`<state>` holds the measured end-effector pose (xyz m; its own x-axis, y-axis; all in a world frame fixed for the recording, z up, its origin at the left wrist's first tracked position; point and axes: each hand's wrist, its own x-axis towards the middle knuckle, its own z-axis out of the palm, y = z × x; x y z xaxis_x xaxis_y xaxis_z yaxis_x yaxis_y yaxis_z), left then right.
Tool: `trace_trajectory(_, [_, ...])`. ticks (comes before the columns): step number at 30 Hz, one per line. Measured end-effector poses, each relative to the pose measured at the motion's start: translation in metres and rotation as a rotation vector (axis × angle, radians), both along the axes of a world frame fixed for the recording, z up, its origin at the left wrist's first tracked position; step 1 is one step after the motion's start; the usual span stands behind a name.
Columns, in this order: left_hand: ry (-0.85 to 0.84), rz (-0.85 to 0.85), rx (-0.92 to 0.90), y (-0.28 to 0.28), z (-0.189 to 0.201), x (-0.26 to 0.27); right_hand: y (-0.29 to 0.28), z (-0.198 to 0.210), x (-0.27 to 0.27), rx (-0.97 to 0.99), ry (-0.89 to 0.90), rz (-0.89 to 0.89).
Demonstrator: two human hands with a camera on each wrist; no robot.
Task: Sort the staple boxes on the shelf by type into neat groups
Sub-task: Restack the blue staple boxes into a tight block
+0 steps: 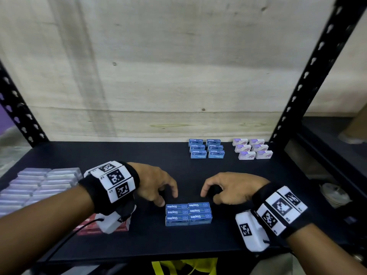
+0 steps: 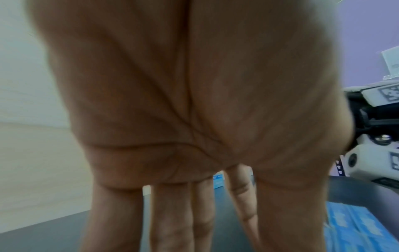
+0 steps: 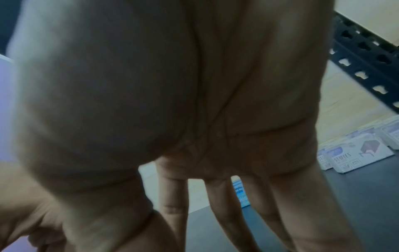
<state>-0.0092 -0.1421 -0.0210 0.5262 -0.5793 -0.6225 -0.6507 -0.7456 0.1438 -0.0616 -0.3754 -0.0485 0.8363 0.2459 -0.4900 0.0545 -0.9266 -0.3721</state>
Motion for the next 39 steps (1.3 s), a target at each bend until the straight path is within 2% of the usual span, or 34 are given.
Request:
trace_trajectory(4, [-0.012, 0.101, -0.002, -0.014, 0.004, 0.019, -0.007, -0.002, 0.009, 0.021, -0.017, -0.079])
trace_trajectory(7, [-0.124, 0.112, -0.056, -0.029, 0.005, 0.038, -0.017, 0.002, 0.023, 0.137, 0.019, -0.255])
trace_trajectory(9, [-0.195, 0.122, -0.089, -0.038, 0.005, 0.050, -0.027, 0.004, 0.035, 0.153, -0.038, -0.314])
trace_trajectory(13, [-0.275, 0.141, -0.158, -0.055, 0.005, 0.066, -0.051, 0.006, 0.058, -0.075, -0.324, -0.285])
trace_trajectory(15, [-0.319, 0.144, -0.211, -0.066, 0.003, 0.077, -0.062, 0.006, 0.071, -0.115, -0.393, -0.275])
trace_trajectory(21, [-0.411, 0.134, -0.210, -0.092, -0.012, 0.096, -0.071, -0.005, 0.095, -0.201, -0.422, -0.226])
trace_trajectory(25, [-0.489, 0.094, -0.212, -0.100, -0.025, 0.102, -0.070, -0.016, 0.103, -0.178, -0.390, -0.223])
trace_trajectory(32, [-0.437, 0.111, -0.217, -0.095, -0.026, 0.101, -0.066, -0.021, 0.106, -0.195, -0.353, -0.215])
trace_trajectory(39, [-0.296, 0.097, -0.150, -0.063, -0.013, 0.068, -0.043, -0.013, 0.072, -0.105, -0.275, -0.151])
